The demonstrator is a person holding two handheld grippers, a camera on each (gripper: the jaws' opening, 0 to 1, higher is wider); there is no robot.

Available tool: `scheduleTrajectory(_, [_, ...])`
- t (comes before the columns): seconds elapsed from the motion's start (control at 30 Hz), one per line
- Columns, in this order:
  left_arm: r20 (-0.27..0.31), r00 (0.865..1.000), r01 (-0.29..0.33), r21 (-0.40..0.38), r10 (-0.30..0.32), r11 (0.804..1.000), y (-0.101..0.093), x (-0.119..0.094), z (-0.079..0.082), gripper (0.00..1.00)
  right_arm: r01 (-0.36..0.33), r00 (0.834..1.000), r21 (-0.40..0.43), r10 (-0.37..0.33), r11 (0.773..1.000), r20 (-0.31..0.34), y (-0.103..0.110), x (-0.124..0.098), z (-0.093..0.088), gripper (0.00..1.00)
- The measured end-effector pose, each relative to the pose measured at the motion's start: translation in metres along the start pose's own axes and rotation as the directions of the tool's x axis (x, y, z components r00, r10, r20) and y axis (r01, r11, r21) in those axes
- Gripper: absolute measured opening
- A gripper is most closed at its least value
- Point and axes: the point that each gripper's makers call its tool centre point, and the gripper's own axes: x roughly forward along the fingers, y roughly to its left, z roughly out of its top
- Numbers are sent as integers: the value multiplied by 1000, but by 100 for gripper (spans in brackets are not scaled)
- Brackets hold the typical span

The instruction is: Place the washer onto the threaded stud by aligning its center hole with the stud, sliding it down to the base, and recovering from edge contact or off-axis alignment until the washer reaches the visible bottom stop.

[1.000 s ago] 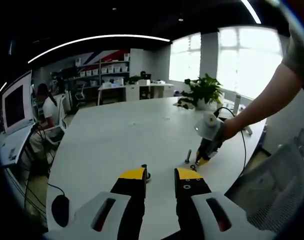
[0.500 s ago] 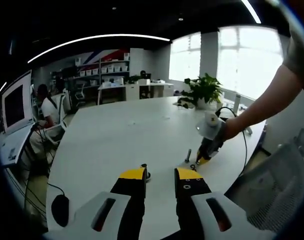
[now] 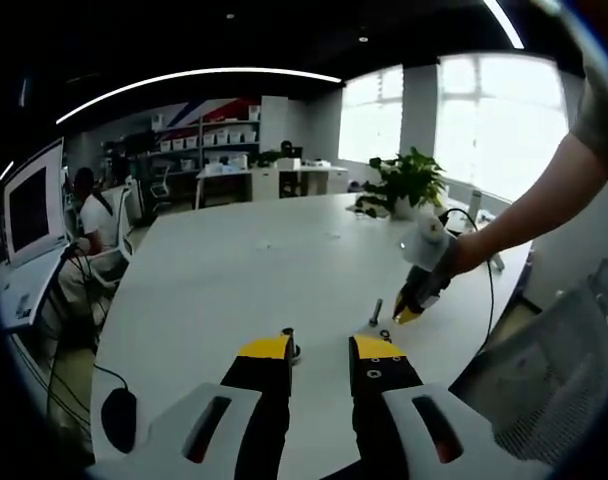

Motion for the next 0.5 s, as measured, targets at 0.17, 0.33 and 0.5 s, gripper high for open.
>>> scheduleTrajectory(0.17, [1,1000,0,-2,0,1000,0,0,0,20,16,1000,-12,-16,1000,21,-2,-8,6,14])
scheduleTrajectory(0.33, [3,1000,-1,-1,1,1000,0,0,0,20,29,999,-20,-28,999,35,-5,-13,11,13])
scheduleTrajectory(0.5, [5,1000,-1,-1,1,1000,0,0,1,20,38,998,-27,-36,999,48,-6,-19,18,13])
